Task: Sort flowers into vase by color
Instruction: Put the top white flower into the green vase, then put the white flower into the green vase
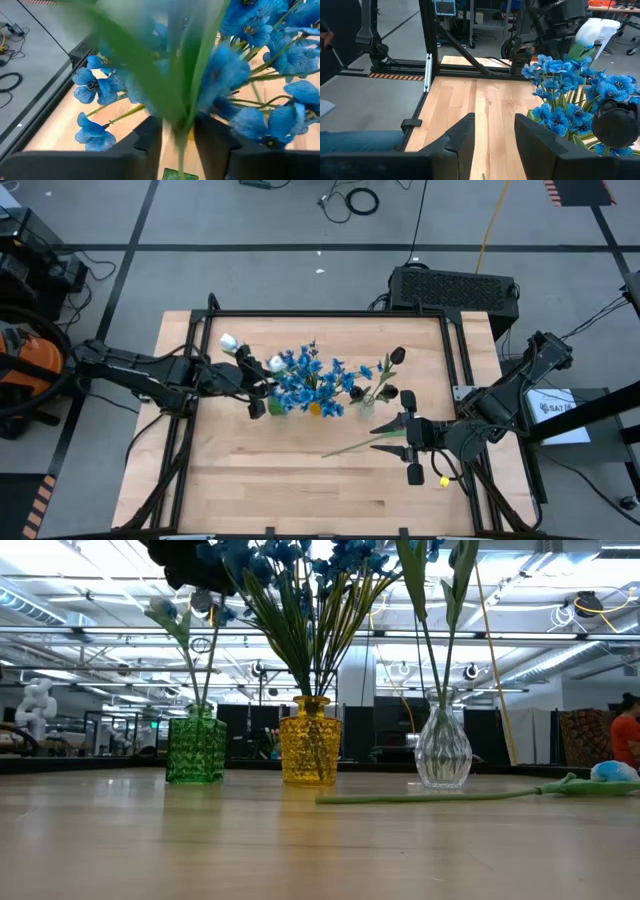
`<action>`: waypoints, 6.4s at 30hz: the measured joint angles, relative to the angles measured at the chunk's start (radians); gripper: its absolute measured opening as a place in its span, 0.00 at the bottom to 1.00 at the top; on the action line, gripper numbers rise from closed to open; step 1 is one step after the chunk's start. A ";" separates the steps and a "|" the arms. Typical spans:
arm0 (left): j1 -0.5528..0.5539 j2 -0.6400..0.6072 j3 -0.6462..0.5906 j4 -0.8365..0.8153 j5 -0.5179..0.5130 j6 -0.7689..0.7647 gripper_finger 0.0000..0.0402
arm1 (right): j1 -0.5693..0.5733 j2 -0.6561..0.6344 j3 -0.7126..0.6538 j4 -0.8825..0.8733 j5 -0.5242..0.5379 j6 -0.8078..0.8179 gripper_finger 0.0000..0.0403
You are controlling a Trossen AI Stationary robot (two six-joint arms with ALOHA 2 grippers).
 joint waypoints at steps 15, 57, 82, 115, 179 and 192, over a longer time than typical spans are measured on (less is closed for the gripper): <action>0.000 -0.052 0.000 -0.225 0.108 -0.121 0.51 | 0.000 0.000 0.000 -0.006 -0.001 0.000 0.32; -0.638 0.188 0.001 -0.199 -0.169 -0.556 0.51 | 0.185 0.218 -0.275 -0.162 0.021 0.526 0.32; -0.637 0.321 0.001 0.027 -0.186 -0.517 0.51 | -0.204 0.436 -0.354 -0.193 -0.347 0.194 0.32; -0.588 0.601 0.000 0.690 -0.247 -0.134 0.51 | -0.083 0.479 -0.111 -0.186 -0.452 0.215 0.00; -0.445 0.832 0.001 0.706 -0.019 -0.182 0.03 | -0.108 0.551 -0.111 -0.113 -0.500 0.283 0.03; -0.455 0.649 0.001 0.443 -0.023 -0.172 0.05 | -0.060 0.352 -0.111 -0.249 -0.403 0.423 0.23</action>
